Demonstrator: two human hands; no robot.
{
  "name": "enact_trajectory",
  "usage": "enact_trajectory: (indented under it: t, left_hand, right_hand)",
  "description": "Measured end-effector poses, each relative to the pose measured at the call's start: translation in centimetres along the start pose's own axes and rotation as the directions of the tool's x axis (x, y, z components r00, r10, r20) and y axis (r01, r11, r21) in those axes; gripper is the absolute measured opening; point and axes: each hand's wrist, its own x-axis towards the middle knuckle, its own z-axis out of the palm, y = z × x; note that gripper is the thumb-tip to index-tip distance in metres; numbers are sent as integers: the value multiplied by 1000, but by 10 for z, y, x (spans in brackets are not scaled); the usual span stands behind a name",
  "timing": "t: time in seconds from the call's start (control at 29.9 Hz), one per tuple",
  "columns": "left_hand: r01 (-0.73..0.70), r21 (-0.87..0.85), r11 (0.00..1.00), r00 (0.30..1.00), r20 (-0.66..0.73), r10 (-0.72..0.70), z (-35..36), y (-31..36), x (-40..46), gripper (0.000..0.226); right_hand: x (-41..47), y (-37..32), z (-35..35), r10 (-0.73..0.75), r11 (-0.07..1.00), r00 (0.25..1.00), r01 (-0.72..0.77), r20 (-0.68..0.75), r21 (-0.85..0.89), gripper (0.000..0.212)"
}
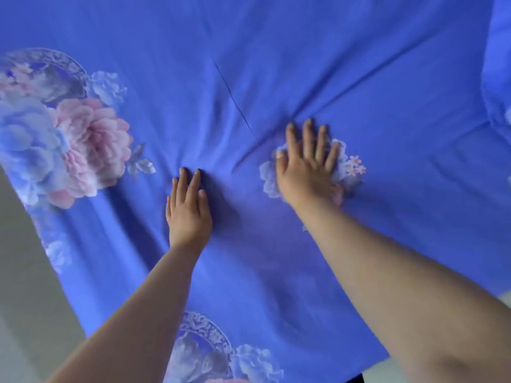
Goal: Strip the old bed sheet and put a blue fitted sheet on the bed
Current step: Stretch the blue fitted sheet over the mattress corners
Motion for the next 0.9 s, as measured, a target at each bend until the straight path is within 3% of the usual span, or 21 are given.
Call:
enact_trajectory:
  t: [0.03,0.07,0.1,0.17,0.2,0.23,0.27,0.3,0.37,0.4,0.47,0.53,0.6,0.63,0.67,0.73,0.8,0.9]
  left_hand:
    - [15,-159,987,998,-65,-25,-10,-3,12,54]
    - [-10,-230,973,995,-100,-14,-19,-5,21,53]
    - [-63,-211,975,993,-108,41,-25,-3,25,53]
    - [-276,-73,958,961,-25,275,-28,8,24,54]
    - [-384,17,923,922,56,382,-23,10,21,55]
    - [-458,103,883,885,146,442,-16,6,15,58]
    - [-493,181,851,864,221,453,-8,-5,6,60]
    - [-488,253,835,866,259,428,-3,-21,-3,62]
    - [-429,356,830,900,250,358,-4,-61,-17,62]
    - [-405,386,829,912,232,338,-9,-82,-22,61]
    - [-401,423,813,915,221,336,-22,-121,-29,60]
    - [-385,447,807,921,243,305,-34,-147,-32,60]
    - [-342,458,821,936,239,257,-46,-170,-39,58]
    - [-306,451,838,948,225,225,-51,-181,-42,57]
    - [-266,444,855,959,211,188,-58,-191,-46,56]
    - [-170,425,889,978,180,101,-70,-211,-51,56]
    - [-46,402,914,986,164,-22,-87,-236,-61,57]
    - [-29,270,962,982,189,-24,-105,-270,-72,61]
  right_hand:
    - [-34,-36,16,-194,981,981,193,30,13,61]
    - [-77,-68,30,-391,920,916,387,91,55,64]
    - [-123,-94,41,-580,815,790,566,200,126,66]
    - [-205,-124,54,-798,563,415,773,436,293,68]
    - [-232,-129,53,-848,461,269,800,456,385,62]
    - [-245,-129,52,-893,398,210,780,397,483,49]
    - [-245,-124,50,-930,363,253,750,268,553,32]
    - [-238,-114,49,-919,377,373,736,128,563,20]
    - [-197,-84,36,-745,553,657,703,-113,448,19]
    - [-172,-66,28,-616,668,765,633,-187,391,18]
    - [-130,-28,21,-374,876,883,437,-285,205,24]
    - [-107,1,15,-124,987,962,145,-242,73,35]
    - [-127,0,20,108,994,981,-107,-162,14,49]
    - [-150,-13,27,124,992,984,-127,-124,-13,55]
    - [-182,-33,38,64,997,994,-68,-93,-38,59]
    - [-257,-93,65,-191,981,981,191,-15,-35,61]
    - [-337,-154,89,-447,894,894,444,42,59,56]
    - [-411,-204,102,-706,708,684,684,181,176,50]
